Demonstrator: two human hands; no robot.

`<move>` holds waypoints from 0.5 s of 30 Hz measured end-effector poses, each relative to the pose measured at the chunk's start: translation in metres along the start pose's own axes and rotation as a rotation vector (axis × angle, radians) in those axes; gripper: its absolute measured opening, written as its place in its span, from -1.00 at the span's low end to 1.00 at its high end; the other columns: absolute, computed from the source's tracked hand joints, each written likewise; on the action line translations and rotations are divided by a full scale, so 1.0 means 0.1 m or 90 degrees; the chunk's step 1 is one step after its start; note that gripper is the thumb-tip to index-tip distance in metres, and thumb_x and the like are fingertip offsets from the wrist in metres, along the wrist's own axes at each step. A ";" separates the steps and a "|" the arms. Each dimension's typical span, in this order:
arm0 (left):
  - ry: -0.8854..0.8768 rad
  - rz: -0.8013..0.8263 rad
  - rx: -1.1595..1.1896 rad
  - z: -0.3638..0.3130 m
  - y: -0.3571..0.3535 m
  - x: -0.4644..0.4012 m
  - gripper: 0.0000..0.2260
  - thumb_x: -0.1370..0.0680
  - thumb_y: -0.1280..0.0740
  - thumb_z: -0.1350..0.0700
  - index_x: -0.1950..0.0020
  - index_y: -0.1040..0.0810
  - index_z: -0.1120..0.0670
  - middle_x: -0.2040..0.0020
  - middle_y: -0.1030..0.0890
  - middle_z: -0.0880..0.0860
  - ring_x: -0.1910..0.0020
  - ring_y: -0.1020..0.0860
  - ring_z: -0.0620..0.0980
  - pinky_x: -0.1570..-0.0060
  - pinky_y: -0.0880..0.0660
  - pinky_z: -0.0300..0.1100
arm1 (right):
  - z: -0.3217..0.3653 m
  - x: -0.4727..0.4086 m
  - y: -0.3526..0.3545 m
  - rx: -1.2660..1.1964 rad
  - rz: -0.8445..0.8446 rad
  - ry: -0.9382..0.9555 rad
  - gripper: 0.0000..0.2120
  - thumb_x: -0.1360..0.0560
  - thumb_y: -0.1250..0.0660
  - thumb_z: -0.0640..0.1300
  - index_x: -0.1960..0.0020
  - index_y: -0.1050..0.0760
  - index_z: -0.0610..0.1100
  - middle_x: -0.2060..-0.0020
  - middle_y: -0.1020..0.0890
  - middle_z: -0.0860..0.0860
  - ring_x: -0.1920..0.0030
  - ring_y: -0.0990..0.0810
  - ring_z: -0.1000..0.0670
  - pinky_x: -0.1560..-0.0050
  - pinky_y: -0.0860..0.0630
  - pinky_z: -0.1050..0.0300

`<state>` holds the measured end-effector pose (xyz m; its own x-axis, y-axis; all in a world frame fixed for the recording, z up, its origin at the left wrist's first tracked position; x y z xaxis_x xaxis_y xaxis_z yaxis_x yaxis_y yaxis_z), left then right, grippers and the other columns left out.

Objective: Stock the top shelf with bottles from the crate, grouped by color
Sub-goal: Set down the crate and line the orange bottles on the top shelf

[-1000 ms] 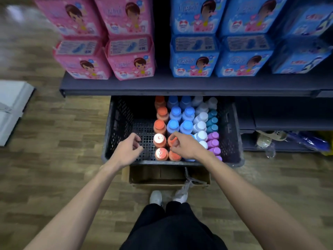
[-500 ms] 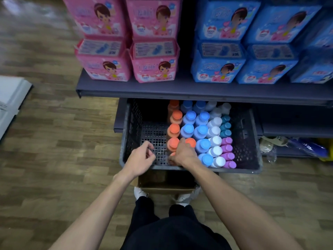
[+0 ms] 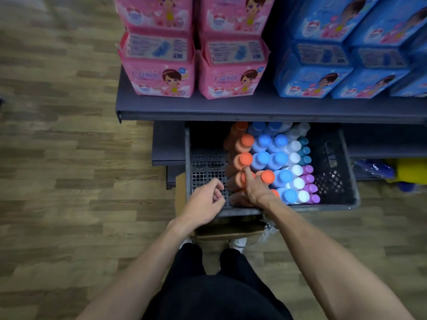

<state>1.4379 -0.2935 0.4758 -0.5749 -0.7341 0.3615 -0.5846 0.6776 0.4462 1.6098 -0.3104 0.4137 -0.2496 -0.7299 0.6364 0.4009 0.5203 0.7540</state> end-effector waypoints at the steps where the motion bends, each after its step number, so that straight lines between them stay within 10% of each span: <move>1: -0.003 0.000 0.002 0.01 0.00 0.01 -0.90 -0.57 -0.26 0.14 -0.06 -0.44 -0.01 0.14 -0.56 -0.07 0.18 -0.53 -0.12 0.13 -0.50 -0.17 | 0.00 0.01 0.00 -0.025 -0.008 -0.012 -0.23 -0.54 -0.25 -0.23 -0.59 0.13 -0.01 -0.36 -0.25 -0.31 -0.29 -0.39 -0.34 -0.25 -0.38 -0.11; 15: 0.019 -0.031 0.001 0.02 0.04 0.03 -0.92 -0.56 -0.27 0.16 -0.04 -0.48 0.03 0.14 -0.59 0.00 0.16 -0.54 -0.08 0.11 -0.48 -0.20 | 0.03 0.13 0.25 -0.043 -0.020 0.075 -0.15 -0.38 -0.40 -0.18 -0.48 0.04 0.04 -0.05 -0.54 -0.25 0.04 -0.56 -0.24 0.02 -0.52 -0.05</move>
<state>1.4325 -0.2932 0.4773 -0.5279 -0.7674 0.3638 -0.6128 0.6408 0.4625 1.6139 -0.3050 0.4415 -0.1597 -0.7941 0.5865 0.4541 0.4685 0.7579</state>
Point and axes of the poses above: each hand's wrist, its own x-axis away from the middle knuckle, its own y-axis out of the back of the hand, z = x × y, the point moved 8 cm from there along -x, towards the middle knuckle
